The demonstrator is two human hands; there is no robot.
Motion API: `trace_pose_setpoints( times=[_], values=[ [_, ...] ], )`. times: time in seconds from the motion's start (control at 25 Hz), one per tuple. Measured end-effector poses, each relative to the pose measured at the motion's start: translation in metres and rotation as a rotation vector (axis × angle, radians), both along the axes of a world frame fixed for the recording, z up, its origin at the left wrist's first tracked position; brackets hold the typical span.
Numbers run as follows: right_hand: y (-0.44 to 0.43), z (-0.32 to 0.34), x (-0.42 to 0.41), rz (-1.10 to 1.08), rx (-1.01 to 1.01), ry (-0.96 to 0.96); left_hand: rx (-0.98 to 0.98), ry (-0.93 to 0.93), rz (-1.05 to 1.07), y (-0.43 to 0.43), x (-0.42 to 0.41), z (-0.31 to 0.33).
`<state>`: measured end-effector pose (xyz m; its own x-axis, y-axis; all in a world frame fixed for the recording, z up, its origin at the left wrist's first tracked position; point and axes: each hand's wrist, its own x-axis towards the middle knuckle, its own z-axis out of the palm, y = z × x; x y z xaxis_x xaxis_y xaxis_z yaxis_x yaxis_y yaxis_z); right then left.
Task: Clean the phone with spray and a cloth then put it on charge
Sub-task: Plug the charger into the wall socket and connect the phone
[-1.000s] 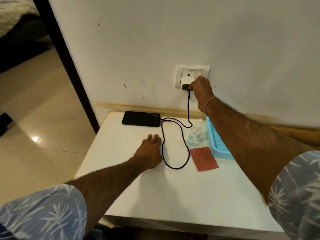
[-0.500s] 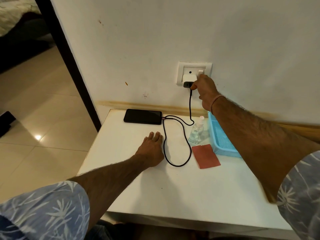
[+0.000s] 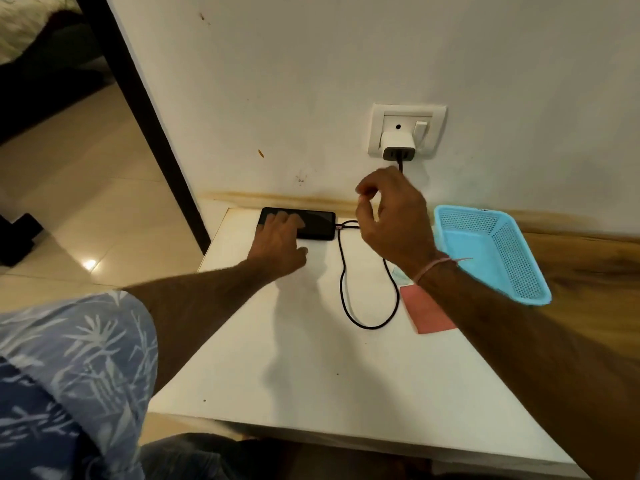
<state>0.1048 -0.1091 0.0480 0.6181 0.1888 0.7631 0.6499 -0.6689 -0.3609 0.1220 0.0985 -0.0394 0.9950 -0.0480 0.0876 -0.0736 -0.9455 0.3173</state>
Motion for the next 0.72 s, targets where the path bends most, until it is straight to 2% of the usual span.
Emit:
trace_pose_setpoints(
  times=[0.12,0.28,0.48,0.56,0.72],
  values=[
    [0.008,-0.035,0.01,0.032,-0.052,0.15,0.004,0.094,0.035,0.018,0.034,0.009],
    [0.014,-0.071,0.045,-0.027,-0.056,0.451,-0.018,0.213,0.034,0.041,0.06,0.007],
    [0.022,-0.095,0.083,-0.223,-0.35,0.733,-0.07,0.261,-0.115,0.044,0.074,0.003],
    [0.026,-0.099,0.092,-0.243,-0.388,0.781,-0.05,0.265,-0.138,0.043,0.08,0.004],
    [0.029,-0.104,0.103,-0.248,-0.296,0.787,0.019,0.269,-0.156,0.042,0.087,0.005]
  ],
)
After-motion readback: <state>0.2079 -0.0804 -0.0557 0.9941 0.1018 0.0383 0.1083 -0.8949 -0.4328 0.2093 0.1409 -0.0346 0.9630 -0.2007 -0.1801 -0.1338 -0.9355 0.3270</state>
